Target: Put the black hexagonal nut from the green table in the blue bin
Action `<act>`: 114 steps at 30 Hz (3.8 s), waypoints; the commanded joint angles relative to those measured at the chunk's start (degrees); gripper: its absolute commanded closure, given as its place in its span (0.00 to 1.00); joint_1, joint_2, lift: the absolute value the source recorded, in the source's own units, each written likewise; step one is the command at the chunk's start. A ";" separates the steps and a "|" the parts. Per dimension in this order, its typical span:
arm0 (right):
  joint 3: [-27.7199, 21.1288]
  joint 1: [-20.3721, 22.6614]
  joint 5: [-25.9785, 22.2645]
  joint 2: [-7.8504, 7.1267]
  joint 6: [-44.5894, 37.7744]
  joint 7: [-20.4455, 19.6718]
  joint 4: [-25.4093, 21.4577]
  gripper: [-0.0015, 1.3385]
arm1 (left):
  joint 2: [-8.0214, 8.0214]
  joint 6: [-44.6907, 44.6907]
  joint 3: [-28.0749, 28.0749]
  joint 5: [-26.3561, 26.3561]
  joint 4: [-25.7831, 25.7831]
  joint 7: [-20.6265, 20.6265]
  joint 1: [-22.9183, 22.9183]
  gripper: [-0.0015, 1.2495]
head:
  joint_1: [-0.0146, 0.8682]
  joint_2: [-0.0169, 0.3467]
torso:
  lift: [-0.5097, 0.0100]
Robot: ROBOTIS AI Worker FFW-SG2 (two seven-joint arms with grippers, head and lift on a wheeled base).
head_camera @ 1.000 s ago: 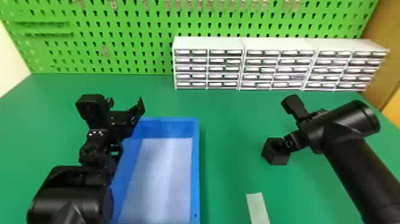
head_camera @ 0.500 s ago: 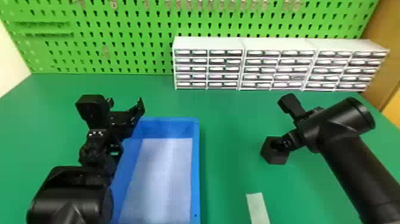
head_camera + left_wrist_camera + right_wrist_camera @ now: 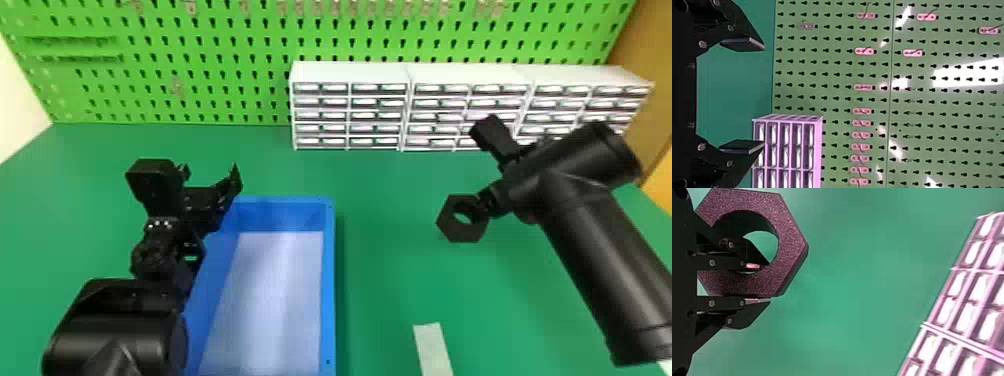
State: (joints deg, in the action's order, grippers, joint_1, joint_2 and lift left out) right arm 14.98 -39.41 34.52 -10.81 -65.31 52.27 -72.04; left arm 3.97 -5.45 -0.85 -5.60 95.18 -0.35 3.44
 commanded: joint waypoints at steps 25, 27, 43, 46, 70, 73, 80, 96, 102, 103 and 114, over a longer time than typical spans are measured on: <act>16.22 -8.93 -8.06 0.08 -1.75 4.16 -10.05 0.80 | 0.16 0.00 0.15 -0.12 0.00 -0.01 -0.01 0.31 | 0.79 0.19 | 0.80; 17.28 -9.37 -8.76 0.35 -1.75 4.25 -10.05 0.80 | 0.16 0.00 0.15 -0.12 0.00 -0.01 -0.01 0.31 | 0.79 0.19 | 0.80; 25.28 -12.27 -16.50 1.31 -0.52 4.16 -13.12 0.80 | 0.16 0.00 0.06 -0.21 0.00 -0.01 -0.01 0.31 | 0.79 0.19 | 0.80; 26.24 -12.63 -18.61 1.31 0.18 4.16 -13.74 0.80 | 0.16 0.00 0.06 -0.21 0.00 -0.01 -0.01 0.31 | 0.79 0.19 | 0.80; 35.30 -13.94 -35.13 2.02 3.26 -5.86 -16.02 0.80 | 0.16 0.00 0.41 -0.38 0.00 -0.01 -0.19 0.31 | 0.79 0.19 | 0.80; 36.79 -13.94 -37.86 1.93 3.87 -8.59 -16.02 0.80 | 0.16 0.00 0.41 -0.38 0.00 -0.01 -0.19 0.31 | 0.79 0.19 | 0.80; 40.39 -14.03 -42.60 1.67 5.02 -12.89 -15.85 0.80 | 0.16 0.00 0.50 -0.38 0.00 -0.01 -0.19 0.31 | 0.79 0.19 | 0.80; 44.79 -14.56 -47.88 1.14 6.07 -17.29 -14.53 0.80 | 0.25 0.00 0.59 -0.38 0.00 -0.01 -0.19 0.31 | 0.79 0.19 | 0.80; 44.96 -14.56 -48.32 1.14 6.16 -17.46 -14.35 0.80 | 0.25 0.00 0.59 -0.38 0.00 -0.01 -0.19 0.31 | 0.79 0.19 | 0.80; 45.05 -14.56 -48.32 1.14 6.33 -17.46 -14.35 0.80 | 0.25 0.00 0.59 -0.47 0.00 -0.01 -0.19 0.31 | 0.79 0.19 | 0.80; 45.32 -14.30 -48.40 1.05 6.42 -17.82 -14.27 0.61 | 0.51 0.00 0.68 -0.47 0.18 -0.01 -0.36 0.31 | 0.79 0.19 | 0.80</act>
State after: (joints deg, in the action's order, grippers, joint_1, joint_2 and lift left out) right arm 60.21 -53.84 -13.86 -9.73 -58.89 34.51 -86.39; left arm 4.36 -5.45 -0.26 -6.06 95.25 -0.36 3.15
